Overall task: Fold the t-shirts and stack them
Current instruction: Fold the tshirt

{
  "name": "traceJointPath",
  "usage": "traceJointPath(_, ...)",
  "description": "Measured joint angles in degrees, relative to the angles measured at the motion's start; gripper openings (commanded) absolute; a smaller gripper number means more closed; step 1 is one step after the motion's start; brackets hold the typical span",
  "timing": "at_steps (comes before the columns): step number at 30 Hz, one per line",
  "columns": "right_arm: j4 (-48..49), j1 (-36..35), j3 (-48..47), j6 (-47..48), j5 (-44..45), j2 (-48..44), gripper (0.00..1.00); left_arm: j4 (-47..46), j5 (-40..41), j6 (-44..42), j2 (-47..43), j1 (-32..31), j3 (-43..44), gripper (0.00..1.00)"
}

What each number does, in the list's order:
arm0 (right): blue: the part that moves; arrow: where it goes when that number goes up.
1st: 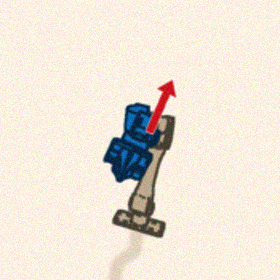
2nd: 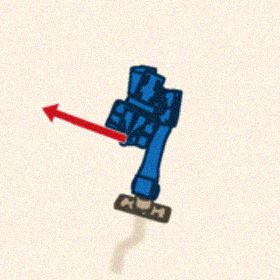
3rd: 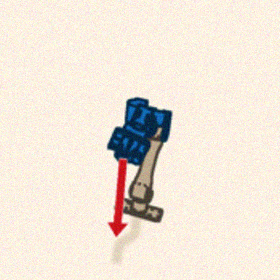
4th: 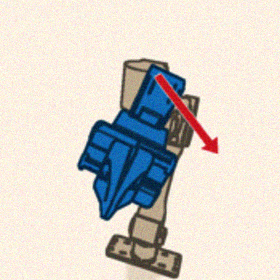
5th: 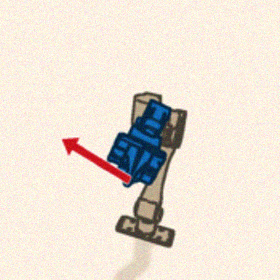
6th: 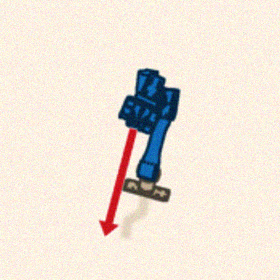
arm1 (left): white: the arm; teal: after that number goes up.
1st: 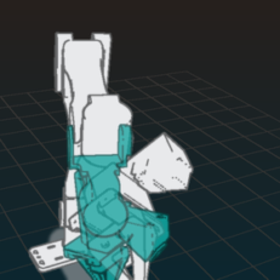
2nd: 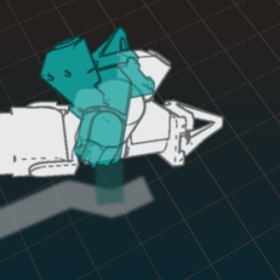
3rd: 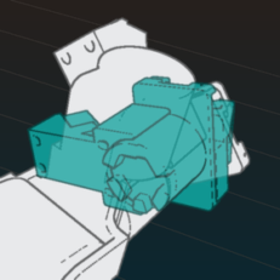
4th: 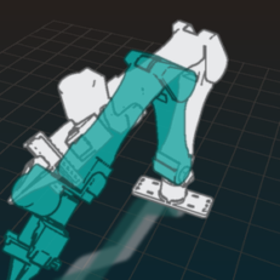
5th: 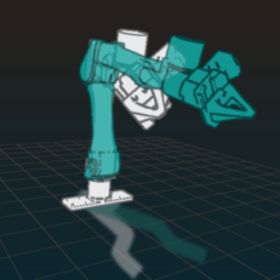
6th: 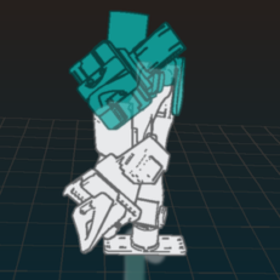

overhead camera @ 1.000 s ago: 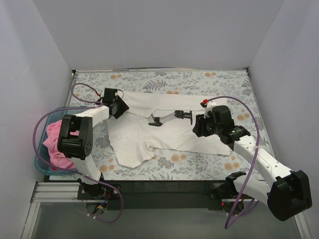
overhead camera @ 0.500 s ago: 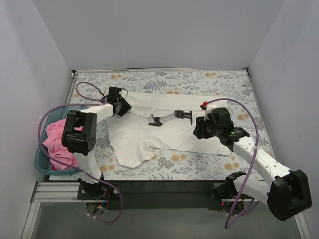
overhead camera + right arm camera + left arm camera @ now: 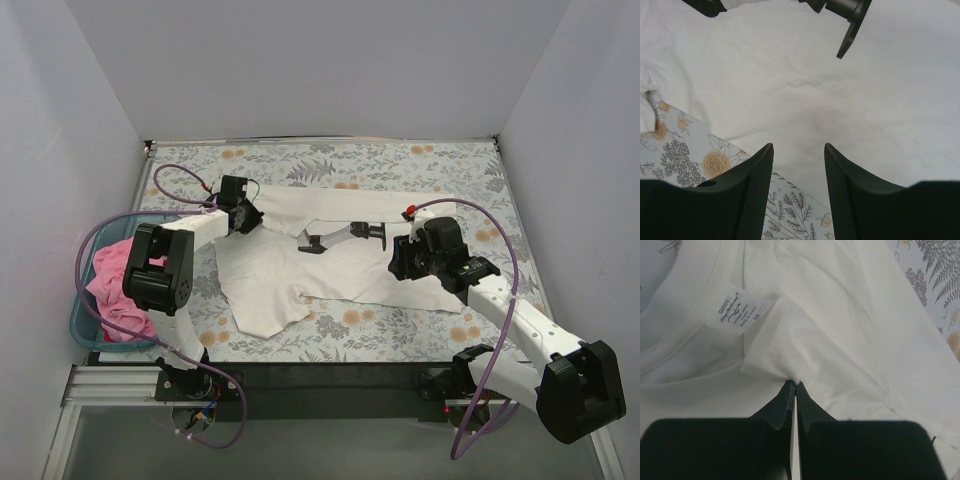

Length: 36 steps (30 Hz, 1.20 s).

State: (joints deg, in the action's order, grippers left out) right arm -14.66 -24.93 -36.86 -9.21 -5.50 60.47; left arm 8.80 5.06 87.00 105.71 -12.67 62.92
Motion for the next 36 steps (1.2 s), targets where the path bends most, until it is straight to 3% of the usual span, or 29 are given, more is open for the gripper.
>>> traceJointPath(14,0.09,0.0,0.0,0.02,0.46,0.0,0.44,3.39,-0.66,2.19,-10.62,-1.46,-5.31,0.0)
traceJointPath(26,0.24,0.0,0.35,0.0,1.09,-0.15,0.44,4.72,-2.95,4.83,-11.47,-4.33,-9.92,0.02)
traceJointPath(30,0.26,0.0,0.37,0.0,1.29,-0.46,0.44,4.81,-2.32,5.05,-11.65,-5.64,-11.04,0.22)
traceJointPath(36,0.61,0.0,1.09,-0.02,1.4,-1.29,0.45,6.16,2.23,1.84,-13.84,-8.59,-11.23,0.38)
